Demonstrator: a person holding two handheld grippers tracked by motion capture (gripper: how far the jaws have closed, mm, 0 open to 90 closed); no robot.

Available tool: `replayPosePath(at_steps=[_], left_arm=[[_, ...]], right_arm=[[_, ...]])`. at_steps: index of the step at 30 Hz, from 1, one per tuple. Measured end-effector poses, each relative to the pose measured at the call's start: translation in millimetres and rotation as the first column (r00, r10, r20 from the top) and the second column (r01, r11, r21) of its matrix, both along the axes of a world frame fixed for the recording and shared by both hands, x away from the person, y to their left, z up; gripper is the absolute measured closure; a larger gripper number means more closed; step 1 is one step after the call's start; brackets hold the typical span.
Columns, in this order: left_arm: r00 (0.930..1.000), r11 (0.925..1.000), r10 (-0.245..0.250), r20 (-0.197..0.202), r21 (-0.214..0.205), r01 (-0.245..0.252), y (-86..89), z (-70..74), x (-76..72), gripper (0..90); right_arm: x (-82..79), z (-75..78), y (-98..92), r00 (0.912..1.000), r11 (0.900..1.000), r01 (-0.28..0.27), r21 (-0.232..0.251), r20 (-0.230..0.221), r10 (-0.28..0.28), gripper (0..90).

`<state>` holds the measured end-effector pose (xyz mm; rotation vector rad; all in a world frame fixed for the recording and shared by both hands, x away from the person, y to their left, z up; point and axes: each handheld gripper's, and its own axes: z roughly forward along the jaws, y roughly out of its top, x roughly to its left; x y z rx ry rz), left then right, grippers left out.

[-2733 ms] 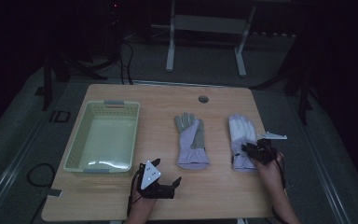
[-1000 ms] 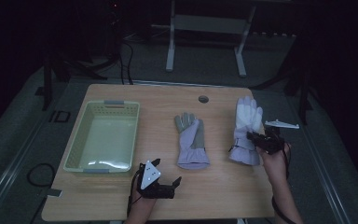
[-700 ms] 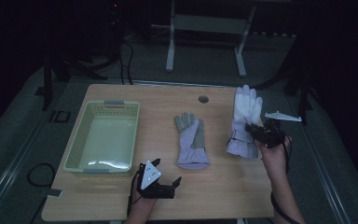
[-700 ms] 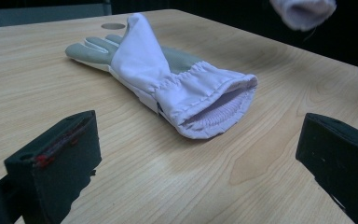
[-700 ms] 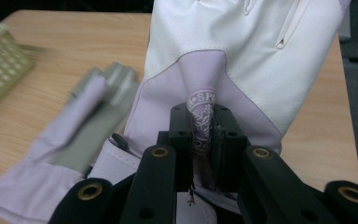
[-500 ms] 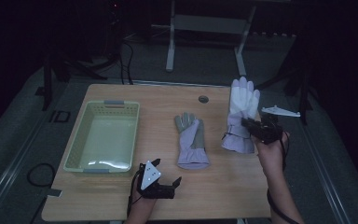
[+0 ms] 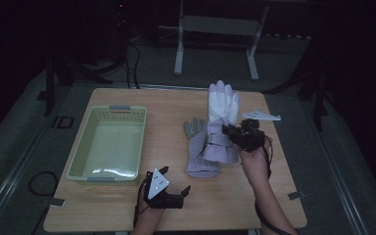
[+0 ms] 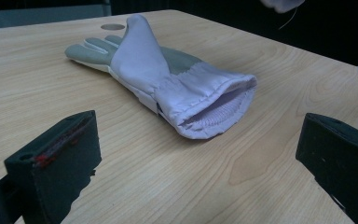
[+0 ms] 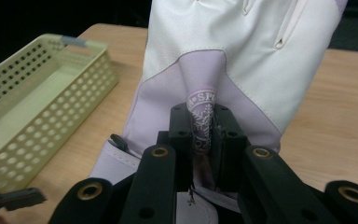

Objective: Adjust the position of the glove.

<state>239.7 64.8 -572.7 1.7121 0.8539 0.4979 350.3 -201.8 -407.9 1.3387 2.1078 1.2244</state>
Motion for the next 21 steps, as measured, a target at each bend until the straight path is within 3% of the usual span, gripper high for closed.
replayPosePath(at_steps=[5, 6, 12, 14, 18, 21], left_arm=[[1.0000, 1.0000, 0.000, 0.000, -0.002, 0.000, 0.0, 0.0, 0.1, 0.0], [1.0000, 1.0000, -0.002, 0.001, -0.001, 0.002, 0.1, 0.0, 0.1, 0.0], [1.0000, 1.0000, -0.003, 0.001, 0.000, 0.003, 0.0, 0.1, 0.0, 0.0], [1.0000, 1.0000, -0.004, 0.001, 0.001, 0.004, 0.2, 0.1, 0.1, 0.0], [1.0000, 1.0000, -0.005, 0.002, 0.001, 0.005, 0.2, 0.0, 0.2, 0.0], [1.0000, 1.0000, -0.006, 0.001, 0.001, 0.006, 0.2, 0.0, 0.2, 0.0]], right_arm=[[-2.0, -7.5, 15.7, 0.9997, 0.9998, -0.015, -0.012, -0.019, 0.015, 80.3], [-0.9, -15.5, 24.3, 0.9988, 0.9993, -0.029, -0.023, -0.040, 0.028, 80.2], [-0.1, -30.3, 34.7, 0.9969, 0.9988, -0.034, -0.036, -0.072, 0.031, 80.2], [5.4, -49.9, 40.9, 0.9929, 0.9979, -0.029, -0.057, -0.117, 0.022, 80.1], [13.2, -68.0, 43.7, 0.9876, 0.9950, -0.021, -0.098, -0.157, 0.005, 80.1], [18.3, -77.3, 43.0, 0.9836, 0.9949, -0.011, -0.100, -0.180, -0.007, 79.9]])
